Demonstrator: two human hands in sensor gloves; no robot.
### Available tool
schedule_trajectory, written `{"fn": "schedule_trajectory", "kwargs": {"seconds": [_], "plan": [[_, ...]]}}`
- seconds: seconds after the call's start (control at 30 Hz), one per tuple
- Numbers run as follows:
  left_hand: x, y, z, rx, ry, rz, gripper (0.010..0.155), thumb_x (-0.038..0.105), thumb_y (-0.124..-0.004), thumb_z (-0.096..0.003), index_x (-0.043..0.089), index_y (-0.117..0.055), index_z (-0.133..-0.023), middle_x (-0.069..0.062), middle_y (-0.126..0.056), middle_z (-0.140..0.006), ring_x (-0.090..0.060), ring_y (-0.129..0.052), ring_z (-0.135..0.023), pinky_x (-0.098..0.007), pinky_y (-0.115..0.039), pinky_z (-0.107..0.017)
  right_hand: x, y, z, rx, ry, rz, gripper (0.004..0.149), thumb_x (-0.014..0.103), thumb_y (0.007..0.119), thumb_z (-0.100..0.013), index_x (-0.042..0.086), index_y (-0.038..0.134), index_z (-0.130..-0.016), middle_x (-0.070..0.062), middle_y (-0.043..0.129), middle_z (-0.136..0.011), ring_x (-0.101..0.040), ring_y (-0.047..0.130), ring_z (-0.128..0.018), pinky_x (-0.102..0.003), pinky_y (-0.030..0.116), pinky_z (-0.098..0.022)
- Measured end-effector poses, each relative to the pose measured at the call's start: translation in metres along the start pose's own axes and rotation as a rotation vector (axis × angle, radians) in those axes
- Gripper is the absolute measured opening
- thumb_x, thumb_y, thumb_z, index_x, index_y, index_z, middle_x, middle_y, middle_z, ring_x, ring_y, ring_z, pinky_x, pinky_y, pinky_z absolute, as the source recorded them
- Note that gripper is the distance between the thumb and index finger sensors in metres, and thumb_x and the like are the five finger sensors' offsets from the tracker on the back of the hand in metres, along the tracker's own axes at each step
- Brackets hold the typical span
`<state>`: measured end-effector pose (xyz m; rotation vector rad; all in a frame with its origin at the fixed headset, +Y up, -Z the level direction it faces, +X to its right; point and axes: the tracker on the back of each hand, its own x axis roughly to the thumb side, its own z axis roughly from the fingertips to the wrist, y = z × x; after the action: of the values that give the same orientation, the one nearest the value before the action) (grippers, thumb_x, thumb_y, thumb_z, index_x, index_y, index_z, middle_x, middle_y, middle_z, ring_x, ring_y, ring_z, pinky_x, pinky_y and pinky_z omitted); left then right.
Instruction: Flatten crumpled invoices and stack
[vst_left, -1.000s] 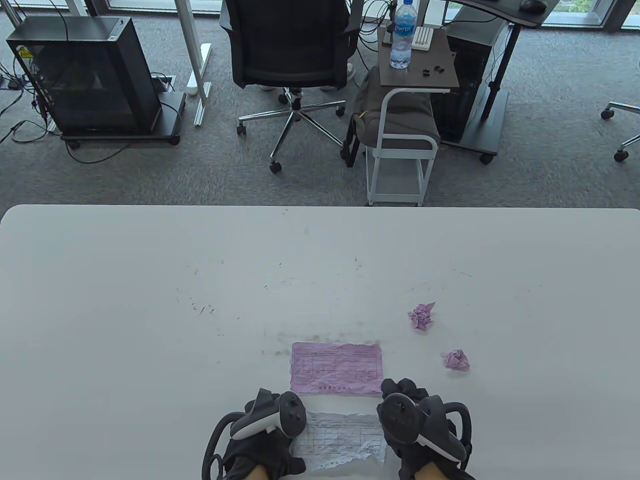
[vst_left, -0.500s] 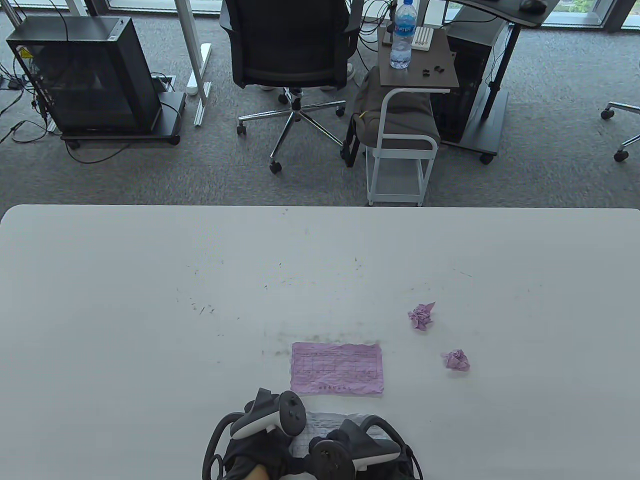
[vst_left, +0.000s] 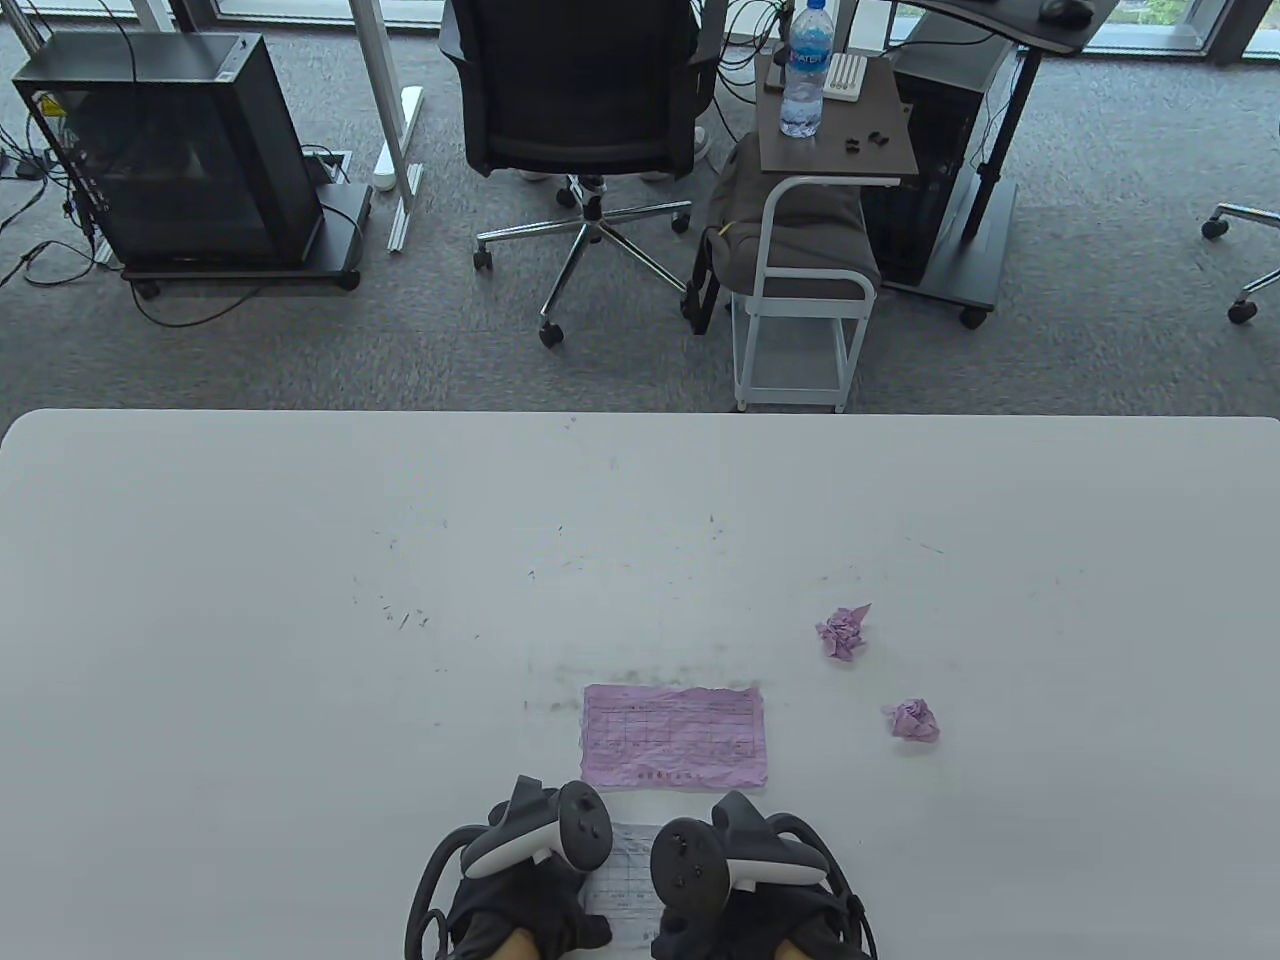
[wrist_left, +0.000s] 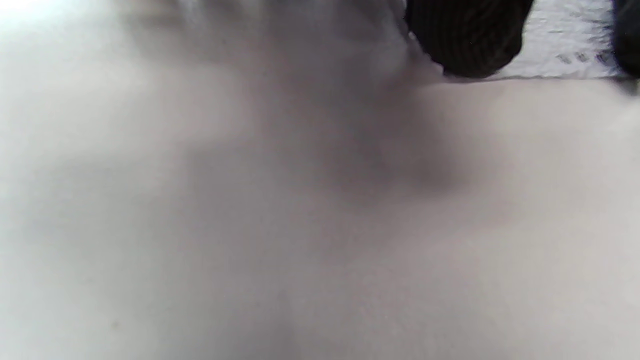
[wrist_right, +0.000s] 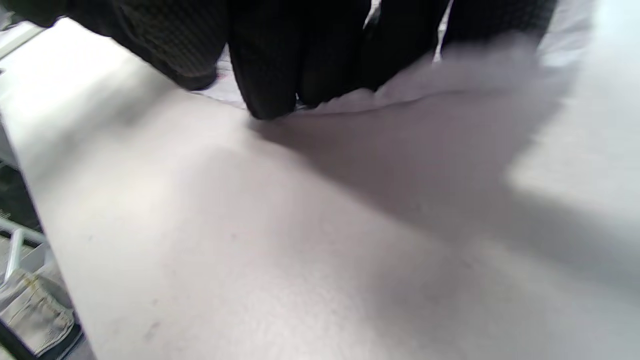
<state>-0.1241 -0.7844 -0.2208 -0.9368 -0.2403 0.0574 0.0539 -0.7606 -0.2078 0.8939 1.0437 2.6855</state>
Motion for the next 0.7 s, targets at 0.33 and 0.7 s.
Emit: {"fn": "schedule_trajectory", "kwargs": {"seconds": [0.33,0.7], "plan": [[0.0,0.0,0.0,0.009,-0.005,-0.001,0.088,0.05,-0.074,-0.0547,0.032,-0.005,-0.106,-0.012,0.016,-0.103,-0.058,0.007,-0.095,-0.074,-0.027,-0.066,-0.033,-0.001,0.01,0.018,0.173,-0.078,0.036,0.049,0.069,-0.059,0.021,0.087,-0.073,-0.006,0.088,-0.075,-0.035,0.086,-0.065,-0.06,0.075,-0.05],[0.0,0.0,-0.001,0.012,-0.009,-0.001,0.087,0.049,-0.075,-0.0547,0.032,-0.006,-0.106,-0.013,0.015,-0.104,-0.059,0.007,-0.095,-0.075,-0.027,-0.066,-0.006,-0.016,0.028,-0.462,-0.035,0.122,0.045,0.041,0.069,-0.058,0.014,0.068,-0.094,-0.017,0.067,-0.097,-0.04,0.08,-0.076,-0.057,0.08,-0.049]]}}
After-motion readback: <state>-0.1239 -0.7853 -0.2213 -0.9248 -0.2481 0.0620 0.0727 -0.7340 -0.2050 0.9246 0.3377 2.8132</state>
